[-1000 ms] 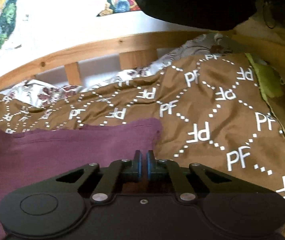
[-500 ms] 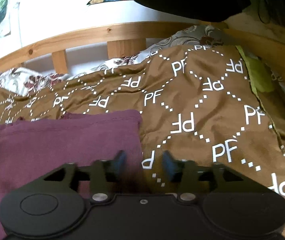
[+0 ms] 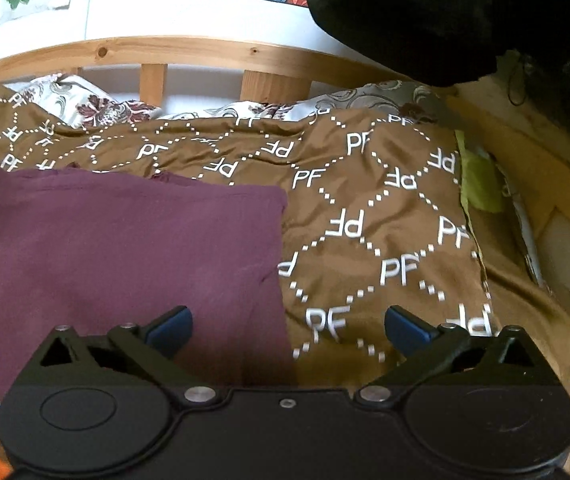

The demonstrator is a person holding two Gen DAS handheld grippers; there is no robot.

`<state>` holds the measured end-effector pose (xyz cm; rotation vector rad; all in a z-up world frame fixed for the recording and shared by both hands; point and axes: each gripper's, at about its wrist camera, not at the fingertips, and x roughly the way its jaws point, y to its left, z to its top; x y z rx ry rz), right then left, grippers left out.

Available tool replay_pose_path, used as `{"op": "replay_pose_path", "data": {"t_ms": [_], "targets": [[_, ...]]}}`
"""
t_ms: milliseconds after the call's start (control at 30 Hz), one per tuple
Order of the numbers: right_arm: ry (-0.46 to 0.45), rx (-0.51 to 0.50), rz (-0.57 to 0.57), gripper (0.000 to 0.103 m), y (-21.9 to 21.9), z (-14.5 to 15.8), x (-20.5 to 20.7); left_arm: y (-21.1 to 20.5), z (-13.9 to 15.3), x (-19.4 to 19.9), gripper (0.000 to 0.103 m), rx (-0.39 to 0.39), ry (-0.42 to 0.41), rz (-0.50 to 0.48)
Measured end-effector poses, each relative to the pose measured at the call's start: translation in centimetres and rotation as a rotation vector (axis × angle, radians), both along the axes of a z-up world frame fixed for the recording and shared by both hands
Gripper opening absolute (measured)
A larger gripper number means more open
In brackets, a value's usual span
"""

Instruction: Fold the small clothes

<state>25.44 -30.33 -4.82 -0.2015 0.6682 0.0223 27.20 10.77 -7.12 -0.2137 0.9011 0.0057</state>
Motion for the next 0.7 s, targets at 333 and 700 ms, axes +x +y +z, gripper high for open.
{"op": "replay_pose_path", "data": {"t_ms": [333, 700], "targets": [[-0.011, 0.074, -0.044, 0.102, -0.8, 1.0, -1.1, 0.1, -1.4, 0.6, 0.009, -0.003, 0.065, 0.015], [0.083, 0.189, -0.163, 0.102, -3.3, -0.5, -0.2, 0.5, -0.3, -2.0, 0.000, 0.069, 0.024, 0.133]]}}
